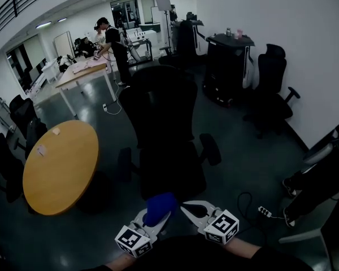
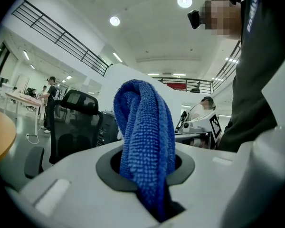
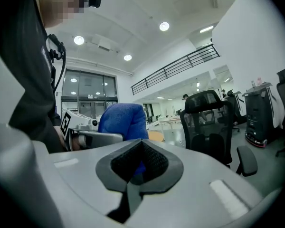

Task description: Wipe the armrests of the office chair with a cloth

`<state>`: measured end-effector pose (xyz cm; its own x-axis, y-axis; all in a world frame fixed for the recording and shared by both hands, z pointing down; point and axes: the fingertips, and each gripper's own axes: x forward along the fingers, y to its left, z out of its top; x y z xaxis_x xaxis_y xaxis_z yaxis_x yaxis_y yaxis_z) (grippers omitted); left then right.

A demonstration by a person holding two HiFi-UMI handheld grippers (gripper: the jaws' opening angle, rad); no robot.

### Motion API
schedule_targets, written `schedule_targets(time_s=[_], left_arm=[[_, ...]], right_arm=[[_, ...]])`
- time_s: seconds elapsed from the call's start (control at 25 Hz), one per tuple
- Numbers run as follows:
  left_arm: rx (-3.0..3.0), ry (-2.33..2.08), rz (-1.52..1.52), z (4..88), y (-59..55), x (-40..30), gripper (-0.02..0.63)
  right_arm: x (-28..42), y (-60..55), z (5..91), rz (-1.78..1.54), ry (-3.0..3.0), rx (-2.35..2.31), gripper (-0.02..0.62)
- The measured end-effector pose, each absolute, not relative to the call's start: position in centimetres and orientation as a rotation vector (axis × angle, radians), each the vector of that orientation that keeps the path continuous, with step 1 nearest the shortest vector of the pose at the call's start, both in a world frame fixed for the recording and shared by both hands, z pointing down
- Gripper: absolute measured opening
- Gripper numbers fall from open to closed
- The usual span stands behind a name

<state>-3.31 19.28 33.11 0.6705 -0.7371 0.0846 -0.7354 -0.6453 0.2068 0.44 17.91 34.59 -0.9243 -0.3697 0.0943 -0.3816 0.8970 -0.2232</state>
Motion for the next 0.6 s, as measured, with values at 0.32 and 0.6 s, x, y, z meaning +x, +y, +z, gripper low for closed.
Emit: schedule_targets(time_s=[0.32, 0.6], left_arm=[[2.674, -1.171, -0.026, 34.5, 19.7, -4.8, 0.106], [2.668, -1.204, -0.045, 33.9, 20.1, -5.3, 0.106]], right_arm=[[-0.9, 18.2, 35.4, 0.367, -2.982, 0.621, 0.003], [-1.5, 18.6, 35.5, 0.383, -2.978, 0.588, 0.003]])
